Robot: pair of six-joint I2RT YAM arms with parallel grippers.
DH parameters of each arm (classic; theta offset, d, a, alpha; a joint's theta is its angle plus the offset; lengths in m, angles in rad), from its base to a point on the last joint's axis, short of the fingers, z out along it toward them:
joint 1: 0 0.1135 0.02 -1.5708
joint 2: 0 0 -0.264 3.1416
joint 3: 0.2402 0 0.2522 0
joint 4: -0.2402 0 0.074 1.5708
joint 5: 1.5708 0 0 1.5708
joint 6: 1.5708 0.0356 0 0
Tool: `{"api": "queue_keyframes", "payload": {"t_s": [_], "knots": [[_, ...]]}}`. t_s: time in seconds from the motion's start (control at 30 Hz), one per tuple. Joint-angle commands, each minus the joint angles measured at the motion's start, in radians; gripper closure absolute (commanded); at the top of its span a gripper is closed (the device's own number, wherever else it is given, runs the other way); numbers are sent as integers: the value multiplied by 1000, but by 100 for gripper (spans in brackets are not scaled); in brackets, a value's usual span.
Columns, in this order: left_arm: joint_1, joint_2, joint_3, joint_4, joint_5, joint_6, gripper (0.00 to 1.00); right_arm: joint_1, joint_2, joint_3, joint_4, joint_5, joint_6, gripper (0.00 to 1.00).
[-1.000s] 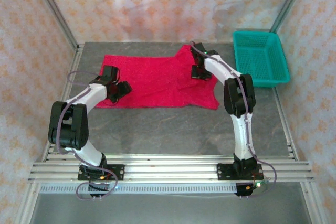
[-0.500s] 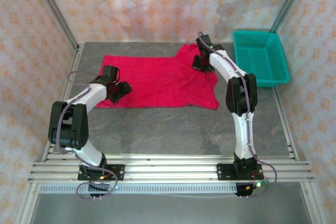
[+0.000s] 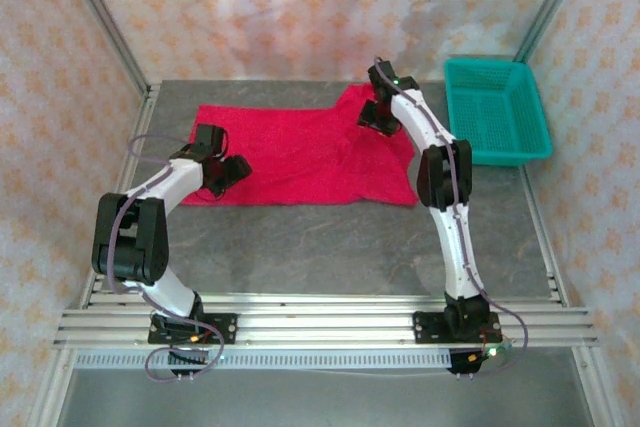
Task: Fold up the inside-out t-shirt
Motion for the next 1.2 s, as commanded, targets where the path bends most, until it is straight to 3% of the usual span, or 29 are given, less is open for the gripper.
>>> {"api": "queue_keyframes", "payload": {"t_s": [0.0,0.23,0.37,0.57,0.8,0.83,0.97,1.0,1.17], "knots": [[39,-4,23,-19,54,7,34,-28,-212,-122,-79,96,-22,45],[153,-18,-12,59,167,-61,34,-40,-729,-941,205,69,34,51],[183,16,10,54,201,-56,34,-41,-832,-1164,283,55,25,47],[203,55,-6,95,230,-74,34,-41,-801,-1292,382,14,51,43],[226,115,-15,127,239,-82,35,-46,-721,-1260,439,86,50,44],[235,127,-13,128,238,-81,35,-48,-713,-1251,431,102,48,51],[284,177,-2,109,224,-62,35,-63,-696,-1236,373,138,46,96],[296,184,3,100,213,-56,36,-64,-698,-1237,358,143,43,100],[309,198,26,34,112,-18,36,-65,-736,-1285,293,142,28,100]]}}
